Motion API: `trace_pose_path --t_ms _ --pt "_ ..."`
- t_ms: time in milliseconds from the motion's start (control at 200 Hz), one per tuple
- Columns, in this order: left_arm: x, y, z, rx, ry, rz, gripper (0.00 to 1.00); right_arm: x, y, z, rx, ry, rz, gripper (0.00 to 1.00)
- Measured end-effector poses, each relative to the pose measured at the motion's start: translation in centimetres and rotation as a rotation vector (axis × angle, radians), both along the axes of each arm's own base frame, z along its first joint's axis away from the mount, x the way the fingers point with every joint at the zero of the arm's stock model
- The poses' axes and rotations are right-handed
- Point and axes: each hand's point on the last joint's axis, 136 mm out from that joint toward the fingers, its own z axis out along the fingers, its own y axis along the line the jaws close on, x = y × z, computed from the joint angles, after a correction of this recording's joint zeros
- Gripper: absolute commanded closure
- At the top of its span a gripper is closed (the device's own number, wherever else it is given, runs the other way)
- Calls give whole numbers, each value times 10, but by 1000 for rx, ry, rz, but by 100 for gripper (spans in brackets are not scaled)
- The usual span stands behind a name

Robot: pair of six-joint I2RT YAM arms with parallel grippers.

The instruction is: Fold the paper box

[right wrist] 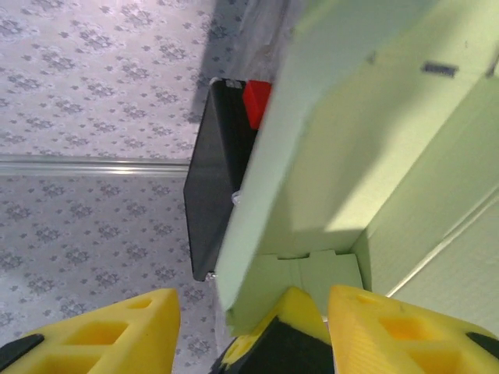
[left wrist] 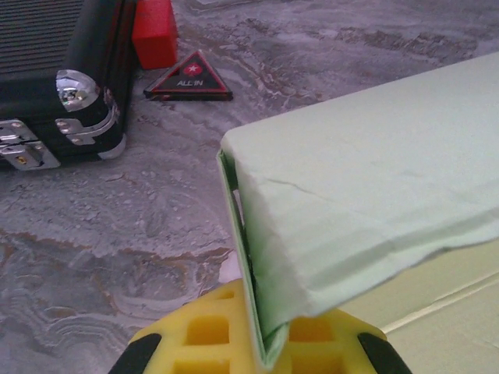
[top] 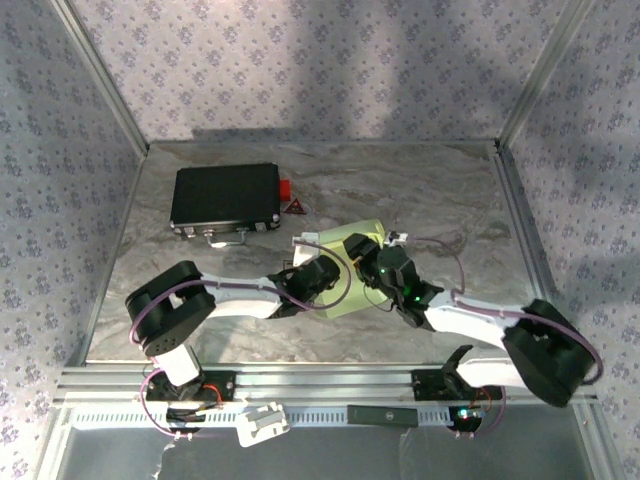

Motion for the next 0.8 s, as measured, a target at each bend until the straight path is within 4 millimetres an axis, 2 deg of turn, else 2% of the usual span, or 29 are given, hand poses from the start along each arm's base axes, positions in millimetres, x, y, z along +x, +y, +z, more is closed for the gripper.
trace_pose_path --t_ms 130,210,310,415,715,800 --pt "-6 8 6 59 50 -6 100 -5 -22 31 -19 -22 -34 38" --pt "-7 8 21 70 78 -12 100 -4 -36 55 -33 -39 -62 37" --pt "-11 8 41 55 111 -27 100 -1 -50 71 -64 -39 -90 39" --pt "-19 12 50 62 157 -41 100 2 -54 71 -119 -4 -92 41" --pt "-40 27 50 112 274 -69 100 18 -39 73 -260 64 -30 41" --pt "-44 30 55 110 277 -74 100 22 -33 66 -278 85 -12 41"
